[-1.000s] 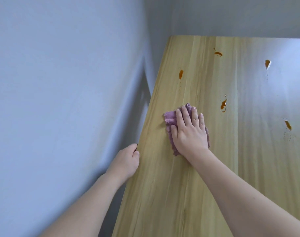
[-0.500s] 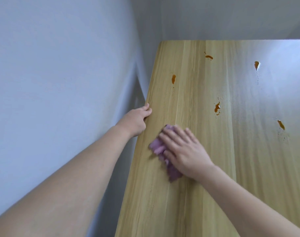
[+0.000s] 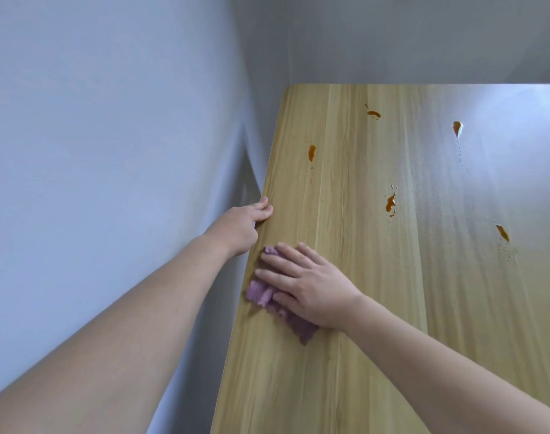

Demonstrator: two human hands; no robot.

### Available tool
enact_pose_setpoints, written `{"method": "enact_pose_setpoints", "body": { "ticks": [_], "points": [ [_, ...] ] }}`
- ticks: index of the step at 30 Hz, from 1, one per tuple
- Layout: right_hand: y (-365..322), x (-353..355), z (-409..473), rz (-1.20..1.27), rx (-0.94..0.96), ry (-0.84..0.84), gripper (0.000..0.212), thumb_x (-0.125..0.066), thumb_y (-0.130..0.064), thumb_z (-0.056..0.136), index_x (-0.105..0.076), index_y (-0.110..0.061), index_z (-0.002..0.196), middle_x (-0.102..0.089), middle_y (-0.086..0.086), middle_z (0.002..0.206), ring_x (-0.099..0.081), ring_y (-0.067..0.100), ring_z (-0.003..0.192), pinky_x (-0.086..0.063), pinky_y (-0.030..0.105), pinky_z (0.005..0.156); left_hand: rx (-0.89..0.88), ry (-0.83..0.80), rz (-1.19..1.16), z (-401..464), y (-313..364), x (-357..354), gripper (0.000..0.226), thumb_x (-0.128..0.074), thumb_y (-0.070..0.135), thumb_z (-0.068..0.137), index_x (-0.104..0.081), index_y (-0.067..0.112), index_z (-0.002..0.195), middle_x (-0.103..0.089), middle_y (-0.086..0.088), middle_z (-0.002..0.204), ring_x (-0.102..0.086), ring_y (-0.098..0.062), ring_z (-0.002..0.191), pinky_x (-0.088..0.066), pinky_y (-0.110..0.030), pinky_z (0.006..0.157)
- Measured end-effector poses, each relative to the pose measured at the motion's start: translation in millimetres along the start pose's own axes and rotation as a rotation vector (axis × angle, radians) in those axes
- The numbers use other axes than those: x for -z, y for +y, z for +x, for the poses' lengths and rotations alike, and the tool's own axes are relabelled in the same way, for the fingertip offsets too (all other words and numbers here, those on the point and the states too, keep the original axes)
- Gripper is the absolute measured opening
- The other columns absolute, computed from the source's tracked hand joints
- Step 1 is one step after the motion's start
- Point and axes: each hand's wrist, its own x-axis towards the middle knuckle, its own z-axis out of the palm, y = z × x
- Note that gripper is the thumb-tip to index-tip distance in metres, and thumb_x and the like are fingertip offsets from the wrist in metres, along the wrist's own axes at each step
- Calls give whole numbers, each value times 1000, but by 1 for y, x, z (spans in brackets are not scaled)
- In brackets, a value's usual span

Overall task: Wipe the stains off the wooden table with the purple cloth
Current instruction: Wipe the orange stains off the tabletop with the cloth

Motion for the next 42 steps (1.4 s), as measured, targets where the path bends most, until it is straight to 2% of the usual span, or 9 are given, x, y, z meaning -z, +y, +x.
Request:
{"method": "enact_pose_setpoints", "body": {
  "ticks": [5,10,13,16,20,22,28,35,42],
  "points": [
    [43,22,11,59,-508,35,53,-24,-45,101,-19,-31,152,-10,-5,161,3,24,148,2,43,119,48,-5,11,0,1,-1,77,-30,-8,78,-43,37,140,-19,31,151,-28,-7,140,-33,-26,109],
    [-65,-4,-21,75,-69,66,50,-40,-40,92,-45,-26,140,-38,0,152,-21,34,144,-12,53,117,52,17,15,-2,3,-2,77,-31,-7,77,-45,38,139,-22,31,150,-28,-7,140,-31,-29,111],
    [-80,-7,-52,129,93,-73,46,-38,-39,97,-41,-33,142,-33,-6,155,-13,25,147,-4,47,119,67,4,40,-4,4,-3,80,-30,-7,76,-42,40,139,-19,32,150,-27,-8,141,-33,-31,110],
    [-30,9,-68,136,-58,-79,49,-28,-51,97,-30,-43,145,-23,-12,158,-6,16,148,-3,42,118,80,-9,105,-4,10,-1,77,-30,-4,78,-40,41,141,-18,31,151,-25,-11,142,-32,-34,111],
    [24,30,-104,-18,-391,-65,58,-25,-65,91,-28,-46,146,-27,-10,156,-25,21,137,-36,45,103,92,-6,163,-4,16,-1,76,-30,-4,81,-37,38,143,-16,28,153,-23,-15,143,-30,-38,113],
    [4,24,-123,-33,-349,-27,58,-33,-61,92,-36,-38,145,-36,-5,149,-34,23,125,-41,42,96,98,5,151,-6,15,-3,76,-30,-5,80,-36,37,143,-15,28,153,-23,-14,143,-30,-38,113],
    [-61,7,-117,71,27,-63,51,-35,-51,99,-36,-33,146,-38,-7,147,-35,22,131,-26,37,106,80,-7,136,-5,13,-3,76,-30,-5,80,-35,35,144,-14,27,154,-22,-14,144,-28,-35,114],
    [38,22,-31,-15,-359,-30,66,-9,-55,93,-28,-30,150,-21,1,159,-9,31,147,-4,47,119,48,-51,172,1,11,6,76,-27,-7,80,-37,34,144,-16,25,154,-23,-13,143,-26,-34,114],
    [-60,-8,18,68,-21,61,50,-38,-41,95,-47,-21,139,-43,3,147,-25,34,141,-18,51,116,12,-53,136,4,3,9,78,-30,-9,78,-43,34,141,-21,26,152,-25,-11,142,-27,-33,114]
  ]
}}
